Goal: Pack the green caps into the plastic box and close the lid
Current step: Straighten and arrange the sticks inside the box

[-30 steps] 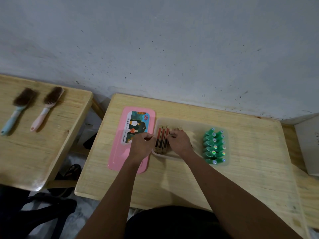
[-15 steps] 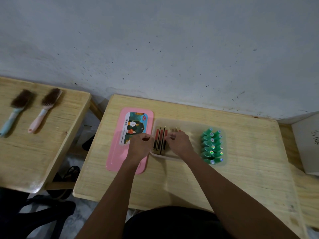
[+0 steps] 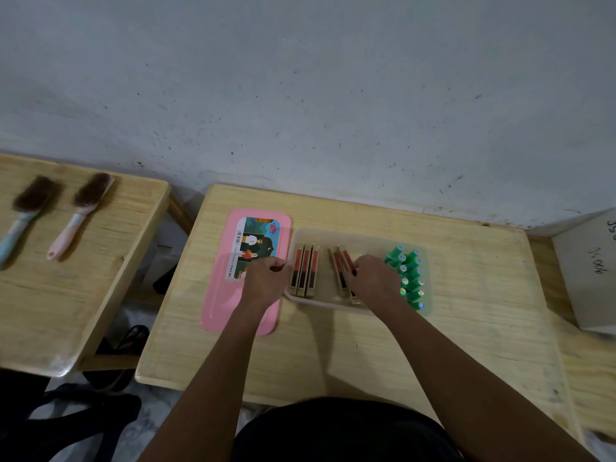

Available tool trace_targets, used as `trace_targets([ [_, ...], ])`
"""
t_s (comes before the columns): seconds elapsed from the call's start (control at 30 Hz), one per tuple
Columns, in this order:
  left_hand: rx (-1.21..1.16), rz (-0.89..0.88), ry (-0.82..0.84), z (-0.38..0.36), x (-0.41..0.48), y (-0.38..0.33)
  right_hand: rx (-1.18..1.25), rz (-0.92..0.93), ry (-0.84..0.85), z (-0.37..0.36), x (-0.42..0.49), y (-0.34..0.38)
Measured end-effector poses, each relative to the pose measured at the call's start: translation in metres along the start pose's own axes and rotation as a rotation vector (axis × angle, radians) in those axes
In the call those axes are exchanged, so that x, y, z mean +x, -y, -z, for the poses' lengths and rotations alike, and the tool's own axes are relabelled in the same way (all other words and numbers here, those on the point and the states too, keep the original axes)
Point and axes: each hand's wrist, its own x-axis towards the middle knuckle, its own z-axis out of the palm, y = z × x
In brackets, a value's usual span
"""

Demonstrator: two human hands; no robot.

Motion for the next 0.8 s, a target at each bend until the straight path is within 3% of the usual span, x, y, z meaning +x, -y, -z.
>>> trace_targets([
  [0.27, -0.011, 0.000, -0.017, -0.001, 0.002, 0.003, 0.398, 0.025, 0.028, -0.007, -0.006, 0.016],
  [0.57, 0.003, -0.010, -0.009, 0.000, 0.001, 0.000, 0.134, 0.088, 0.033, -0.025, -0.007, 0.038],
  [0.67, 0.001, -0.006, -0.009, 0.000, 0.001, 0.001, 0.187, 0.081, 0.034, -0.024, -0.005, 0.034],
  [0.8, -0.010, -0.012, -0.011, 0.000, 0.000, 0.000, 0.103, 0.042, -0.140, -0.018, -0.004, 0.019],
])
